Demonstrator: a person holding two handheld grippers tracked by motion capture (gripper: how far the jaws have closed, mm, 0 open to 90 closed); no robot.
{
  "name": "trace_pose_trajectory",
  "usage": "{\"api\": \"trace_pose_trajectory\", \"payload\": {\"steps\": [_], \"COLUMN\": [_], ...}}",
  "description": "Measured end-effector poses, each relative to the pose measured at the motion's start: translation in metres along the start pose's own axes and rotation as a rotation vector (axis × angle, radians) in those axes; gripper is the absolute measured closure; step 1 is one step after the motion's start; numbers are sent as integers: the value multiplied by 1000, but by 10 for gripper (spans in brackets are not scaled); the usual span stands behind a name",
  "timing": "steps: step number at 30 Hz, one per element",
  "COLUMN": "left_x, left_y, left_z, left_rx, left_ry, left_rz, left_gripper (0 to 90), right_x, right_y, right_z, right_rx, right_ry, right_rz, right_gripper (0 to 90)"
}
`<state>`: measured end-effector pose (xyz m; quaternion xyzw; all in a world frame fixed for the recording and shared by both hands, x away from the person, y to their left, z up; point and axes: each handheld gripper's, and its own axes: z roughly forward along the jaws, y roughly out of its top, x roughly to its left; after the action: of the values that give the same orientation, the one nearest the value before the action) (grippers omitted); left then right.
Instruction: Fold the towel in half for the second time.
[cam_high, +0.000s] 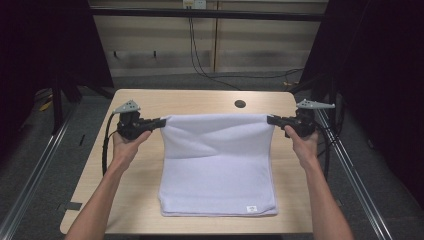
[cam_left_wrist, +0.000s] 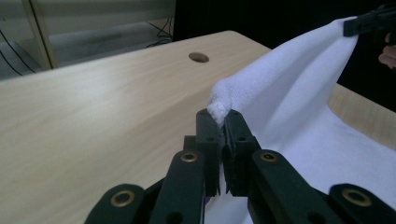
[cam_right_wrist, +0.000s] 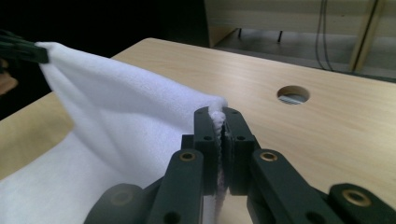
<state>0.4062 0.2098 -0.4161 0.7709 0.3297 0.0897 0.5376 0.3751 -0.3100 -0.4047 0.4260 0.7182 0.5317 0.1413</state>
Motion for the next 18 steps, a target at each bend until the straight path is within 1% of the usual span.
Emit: {"api": "trace_pose_trajectory", "payload": {"steps": [2, 5, 7, 9, 10, 12, 13, 14, 15, 16, 17, 18], "left_x": [-1, -9, -16, -23, -26, -33, -36, -39, -42, -44, -47, -49], "left_y": [-12, -19, -18, -16, -15, -18, -21, -25, -29, -33, -42, -47], "left_z": [-3, -12, -21, -30, -33, -40, -42, -44, -46, -48, -49, -50], "left_rx": [-12, 1, -6, -10, -11, -17, -12, -3, 3, 12, 23, 35], "left_ry": [-20, -20, -16, 2, -3, -17, -26, -25, -34, -46, -58, -66], "left_rz": [-19, 12, 34, 64, 73, 82, 86, 93, 98, 97, 89, 87], "left_gripper": [866, 867, 867, 867, 868, 868, 868, 868, 868, 868, 868, 868], "right_x": [5, 15, 23, 31, 34, 39, 43, 46, 49, 51, 53, 57], "right_y": [-9, -17, -19, -18, -17, -17, -20, -24, -29, -35, -41, -51], "right_z": [-5, -12, -19, -28, -32, -38, -41, -43, -44, -45, -46, -46], "right_rx": [10, 29, 38, 33, 30, 25, 32, 40, 50, 64, 75, 106], "right_ry": [15, 33, 38, 48, 49, 54, 56, 57, 64, 72, 72, 81], "right_rz": [-1, -25, -49, -71, -90, -94, -96, -102, -103, -102, -104, -103], "right_gripper": [858, 858, 858, 856, 855, 855, 855, 855, 856, 855, 855, 855]}}
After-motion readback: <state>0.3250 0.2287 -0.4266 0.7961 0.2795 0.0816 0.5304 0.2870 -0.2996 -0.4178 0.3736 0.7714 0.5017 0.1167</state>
